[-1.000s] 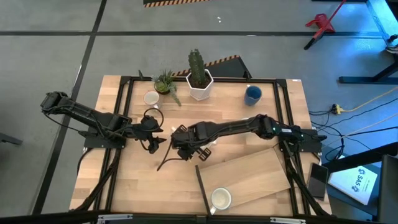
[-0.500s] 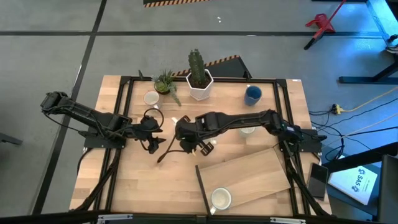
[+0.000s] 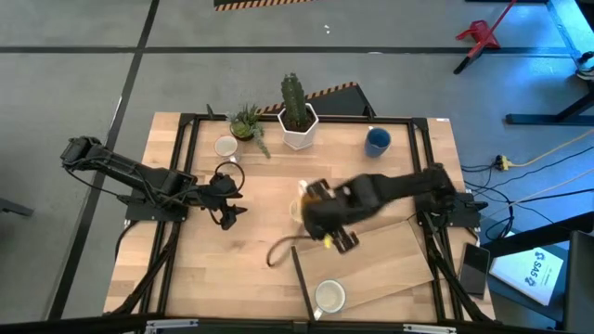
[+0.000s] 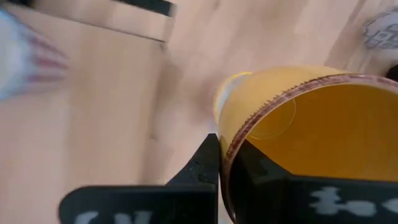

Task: Place coffee mugs
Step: Put the yellow mug on the shelf

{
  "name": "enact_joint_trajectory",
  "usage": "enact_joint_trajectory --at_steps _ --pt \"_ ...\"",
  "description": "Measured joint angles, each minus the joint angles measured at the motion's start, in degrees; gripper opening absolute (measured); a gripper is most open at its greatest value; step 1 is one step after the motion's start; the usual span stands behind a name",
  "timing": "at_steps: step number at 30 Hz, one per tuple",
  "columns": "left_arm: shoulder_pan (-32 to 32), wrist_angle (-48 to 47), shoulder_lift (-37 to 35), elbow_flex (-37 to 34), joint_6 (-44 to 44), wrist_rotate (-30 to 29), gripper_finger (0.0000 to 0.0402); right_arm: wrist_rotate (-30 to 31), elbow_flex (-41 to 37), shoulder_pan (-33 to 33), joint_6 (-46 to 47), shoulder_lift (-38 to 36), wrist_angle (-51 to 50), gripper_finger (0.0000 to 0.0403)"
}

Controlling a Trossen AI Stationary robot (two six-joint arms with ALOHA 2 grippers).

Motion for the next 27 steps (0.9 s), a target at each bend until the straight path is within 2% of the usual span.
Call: enact_joint_trajectory --at_steps 5,10,13,15,23,27 --pt "0.0 0.1 0.0 0.0 0.0 0.0 0.0247 2.2 -0.9 9.4 15.4 -2.2 -0.4 0.0" --pt "0.0 0.1 0.0 0.0 0.4 0.1 0.0247 7.0 -3.2 17.7 32.4 -3.6 -0.6 0.0" --pt "0.0 0.1 0.0 0.0 0.4 0.1 0.0247 6.3 -7.0 21.3 42.8 -3.9 -0.5 0.0" --pt "0.0 0.2 0.0 0.0 0.4 0.1 0.0247 4.4 -9.5 23.4 48.7 -3.9 -0.6 0.0" --pt "0.0 0.1 0.0 0.0 0.6 0.1 0.0247 -11.8 -18.0 29.6 63.4 -4.0 -0.6 0.0" --pt "0.0 0.1 0.0 0.0 1.1 0.1 0.0247 -13.7 -18.9 31.5 71.2 -4.1 2.5 0.0"
